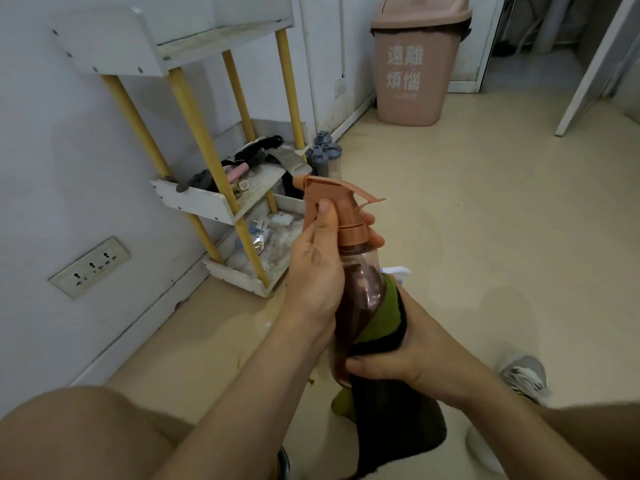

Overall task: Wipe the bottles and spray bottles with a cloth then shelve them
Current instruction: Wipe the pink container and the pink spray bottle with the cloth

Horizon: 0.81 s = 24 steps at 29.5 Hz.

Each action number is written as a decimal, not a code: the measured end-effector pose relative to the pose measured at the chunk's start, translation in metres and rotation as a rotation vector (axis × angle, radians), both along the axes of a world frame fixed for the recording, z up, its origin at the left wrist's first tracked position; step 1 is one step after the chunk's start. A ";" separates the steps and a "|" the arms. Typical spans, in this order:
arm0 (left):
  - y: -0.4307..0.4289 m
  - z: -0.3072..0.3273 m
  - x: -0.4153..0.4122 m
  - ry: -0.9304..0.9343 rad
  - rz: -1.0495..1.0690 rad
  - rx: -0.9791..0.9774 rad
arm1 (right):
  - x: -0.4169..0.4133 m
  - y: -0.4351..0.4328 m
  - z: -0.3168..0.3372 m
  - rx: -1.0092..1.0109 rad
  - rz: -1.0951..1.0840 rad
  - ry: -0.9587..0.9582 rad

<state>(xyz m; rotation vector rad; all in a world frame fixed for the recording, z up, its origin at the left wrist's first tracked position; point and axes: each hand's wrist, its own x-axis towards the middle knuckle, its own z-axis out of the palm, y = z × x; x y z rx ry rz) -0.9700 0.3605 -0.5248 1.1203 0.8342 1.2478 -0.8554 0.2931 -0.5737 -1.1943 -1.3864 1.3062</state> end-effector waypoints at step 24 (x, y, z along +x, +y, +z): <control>0.023 0.012 -0.044 0.576 -0.179 -0.060 | 0.011 0.003 -0.029 0.365 -0.518 -0.959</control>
